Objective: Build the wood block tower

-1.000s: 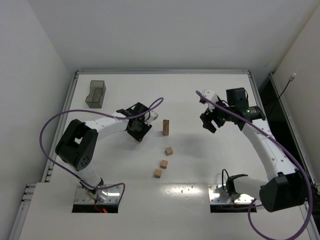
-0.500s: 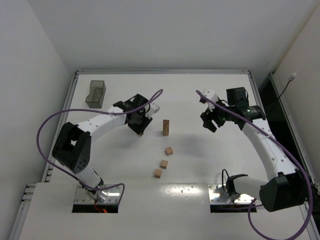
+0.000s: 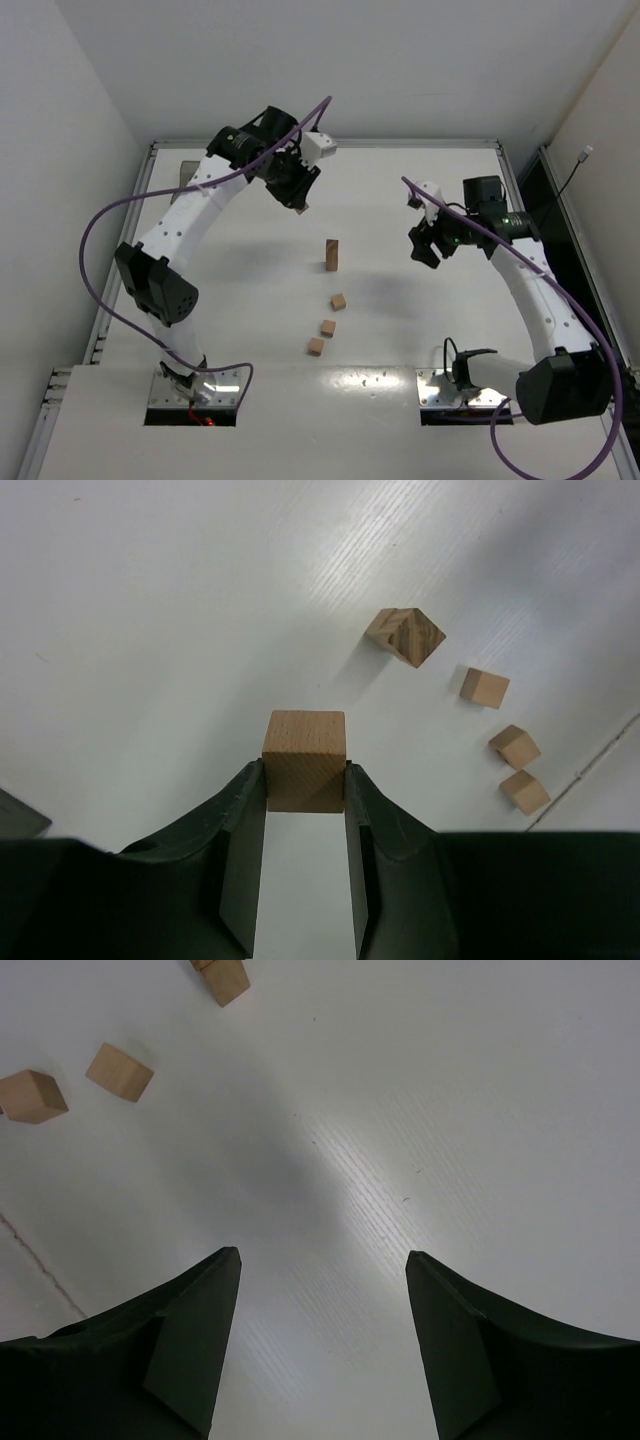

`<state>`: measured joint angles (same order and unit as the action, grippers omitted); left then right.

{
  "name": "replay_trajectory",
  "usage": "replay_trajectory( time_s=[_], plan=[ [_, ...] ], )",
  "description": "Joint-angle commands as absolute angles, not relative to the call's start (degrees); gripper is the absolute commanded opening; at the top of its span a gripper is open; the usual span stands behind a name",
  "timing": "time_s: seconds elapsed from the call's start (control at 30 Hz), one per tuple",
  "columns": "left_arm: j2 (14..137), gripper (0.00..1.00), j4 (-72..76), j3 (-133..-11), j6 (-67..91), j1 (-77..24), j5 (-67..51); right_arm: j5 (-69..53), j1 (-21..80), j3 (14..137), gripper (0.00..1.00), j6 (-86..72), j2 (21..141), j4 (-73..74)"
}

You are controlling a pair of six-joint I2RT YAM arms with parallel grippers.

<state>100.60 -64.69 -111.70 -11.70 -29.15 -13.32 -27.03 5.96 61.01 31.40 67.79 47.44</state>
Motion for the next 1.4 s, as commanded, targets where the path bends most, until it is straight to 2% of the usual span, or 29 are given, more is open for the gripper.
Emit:
replay_trajectory(
  time_s=[0.0,0.17,0.57,0.73,0.87,0.97,1.03,1.37],
  plan=[
    [104.76,0.00,-74.60,-118.81,-15.02,-31.54,-14.85,-29.71,4.92,63.02,0.63,32.43,66.45,47.90],
    [105.29,0.00,-74.62,-118.83,-17.23,-36.73,-8.36,-30.76,3.69,63.02,0.62,32.43,66.45,48.43],
    [108.19,0.00,-74.62,-121.38,-20.73,-41.31,-8.88,-36.38,2.02,64.16,0.58,31.82,69.43,50.71],
    [110.12,0.00,-74.62,-121.99,-25.13,-41.31,-12.30,-40.42,2.02,64.78,0.64,30.77,71.54,51.33],
    [110.74,0.00,-74.62,-121.99,-27.94,-41.84,-12.83,-40.52,2.02,64.78,0.73,30.15,71.54,51.33],
    [111.45,0.00,-74.62,-121.99,-29.17,-41.84,-13.97,-39.81,2.02,64.78,0.91,30.15,71.02,51.33],
    [112.06,0.00,-74.62,-121.99,-29.97,-41.84,-14.58,-39.81,1.50,64.78,0.97,30.15,71.02,50.81],
    [114.43,0.00,-74.62,-121.99,-34.89,-41.84,-15.73,-42.09,-1.41,64.78,0.98,30.15,71.02,50.80]
  ],
)
